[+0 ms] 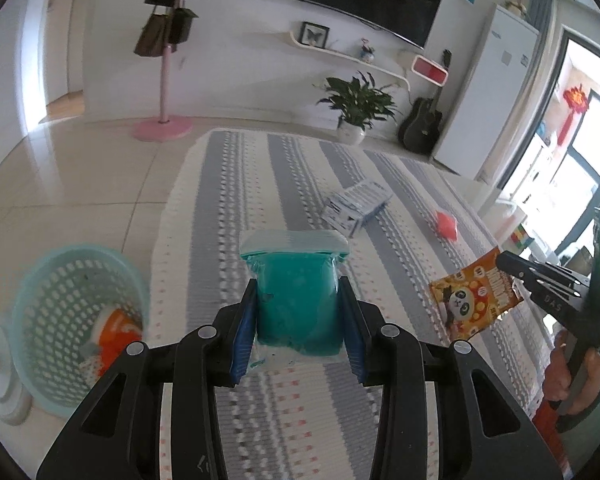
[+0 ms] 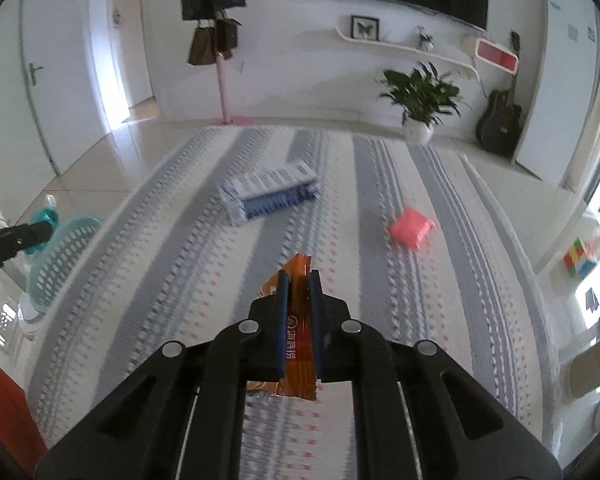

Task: Collect trash
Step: 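Carry the teal bag and snack packet over the basket and open both tools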

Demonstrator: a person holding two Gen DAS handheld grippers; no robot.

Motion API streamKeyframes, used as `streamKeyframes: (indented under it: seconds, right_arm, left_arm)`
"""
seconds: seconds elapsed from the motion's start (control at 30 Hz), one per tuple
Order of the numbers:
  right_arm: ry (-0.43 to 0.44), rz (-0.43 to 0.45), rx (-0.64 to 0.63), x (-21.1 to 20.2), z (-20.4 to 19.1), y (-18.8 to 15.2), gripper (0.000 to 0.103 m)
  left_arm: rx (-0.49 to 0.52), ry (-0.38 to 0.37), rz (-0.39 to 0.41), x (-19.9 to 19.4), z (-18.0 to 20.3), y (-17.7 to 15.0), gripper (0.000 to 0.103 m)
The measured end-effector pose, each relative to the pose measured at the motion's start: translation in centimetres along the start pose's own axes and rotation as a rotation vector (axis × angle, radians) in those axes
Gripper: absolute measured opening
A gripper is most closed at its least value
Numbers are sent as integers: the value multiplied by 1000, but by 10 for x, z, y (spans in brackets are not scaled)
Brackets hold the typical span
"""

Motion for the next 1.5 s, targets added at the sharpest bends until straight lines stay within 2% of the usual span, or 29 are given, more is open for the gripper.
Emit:
streamKeyframes:
  seconds: [0.4, 0.6, 0.77, 0.83, 0.9, 1.0, 1.17, 1.37, 1.4, 1.43, 1.5]
  right_arm:
    - [81, 112, -73, -21, -62, 63, 8]
    - [170, 161, -119, -16, -117, 109, 8]
    - [238, 179, -177, 0, -174, 142, 8]
    - [260, 177, -198, 8, -195, 151, 8]
    - [289, 168, -219, 21, -220, 159, 8]
    - [320, 146, -228, 40, -249, 164, 8]
    - [361, 83, -217, 76, -283, 163, 8]
    - [377, 29, -209, 105, -308, 163, 10]
    - [376, 20, -212, 109, -312, 162, 11]
    - [381, 12, -212, 111, -314, 162, 11]
    - [400, -1, -204, 115, -318, 162, 24]
  left_arm:
    - [-104, 47, 81, -31, -54, 26, 37]
    - [-162, 86, 148, -55, -92, 50, 37]
    - [-242, 162, 180, -65, -139, 56, 37]
    - [-291, 179, 177, -66, -160, 55, 37]
    - [-324, 232, 172, -66, -180, 54, 37]
    - [-314, 303, 181, -68, -196, 53, 37]
    - [-390, 292, 139, -65, -223, 50, 37]
    - [-423, 275, 151, -68, -234, 53, 37]
    - [-422, 275, 154, -69, -231, 51, 39]
    - [-421, 271, 156, -68, -229, 51, 47]
    - [-423, 282, 180, -72, -229, 51, 57]
Point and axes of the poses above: each gripper's, at about its wrist camera, not at the fingertips, and x roughly the way its jaws point, z to its right, y to its top, the point moved 1 cm from there along x, roughly the way its jaws point, and after that the axes turned 14 degrees about -x, right-handed, at the moved point
